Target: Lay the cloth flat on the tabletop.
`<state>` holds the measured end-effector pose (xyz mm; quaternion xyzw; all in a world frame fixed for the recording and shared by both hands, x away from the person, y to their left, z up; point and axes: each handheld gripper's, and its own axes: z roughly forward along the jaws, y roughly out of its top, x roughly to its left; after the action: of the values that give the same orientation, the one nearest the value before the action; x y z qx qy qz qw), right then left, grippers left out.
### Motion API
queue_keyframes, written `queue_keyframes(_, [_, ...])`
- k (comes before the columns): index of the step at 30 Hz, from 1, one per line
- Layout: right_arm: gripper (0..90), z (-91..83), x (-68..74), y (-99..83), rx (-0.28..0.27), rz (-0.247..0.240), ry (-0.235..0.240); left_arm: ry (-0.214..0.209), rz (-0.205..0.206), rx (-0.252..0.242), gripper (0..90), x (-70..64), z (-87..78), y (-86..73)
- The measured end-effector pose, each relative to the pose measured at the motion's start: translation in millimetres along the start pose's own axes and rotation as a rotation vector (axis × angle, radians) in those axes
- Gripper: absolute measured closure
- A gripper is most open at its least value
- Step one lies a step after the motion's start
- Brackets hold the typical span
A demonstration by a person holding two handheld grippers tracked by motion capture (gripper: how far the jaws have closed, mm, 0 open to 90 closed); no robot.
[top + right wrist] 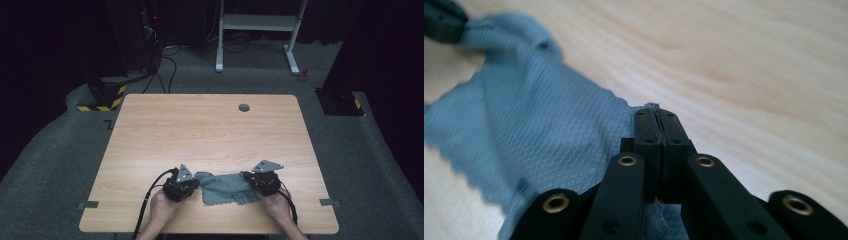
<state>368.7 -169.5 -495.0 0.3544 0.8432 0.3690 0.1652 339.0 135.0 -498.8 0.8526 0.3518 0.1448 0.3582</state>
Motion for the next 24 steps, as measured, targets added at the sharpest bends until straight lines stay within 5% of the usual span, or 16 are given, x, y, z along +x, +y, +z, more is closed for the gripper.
queue_keyframes(5, [88.1, 1.9, -4.8, -5.3, 0.013, -0.009, -0.05, -0.02, 0.013, 0.029, 86.7, -0.1, 6.7, -5.4])
queue_keyframes(11, [88.4, -1.7, -13.3, -11.9, 0.022, 0.029, -0.058, -0.026, -0.025, -0.023, 80.8, 3.8, 0.3, -4.1])
queue_keyframes(24, [89.2, -3.8, -28.2, -13.5, 0.017, 0.056, -0.112, 0.047, -0.036, -0.054, 87.7, 16.7, -4.9, 7.6])
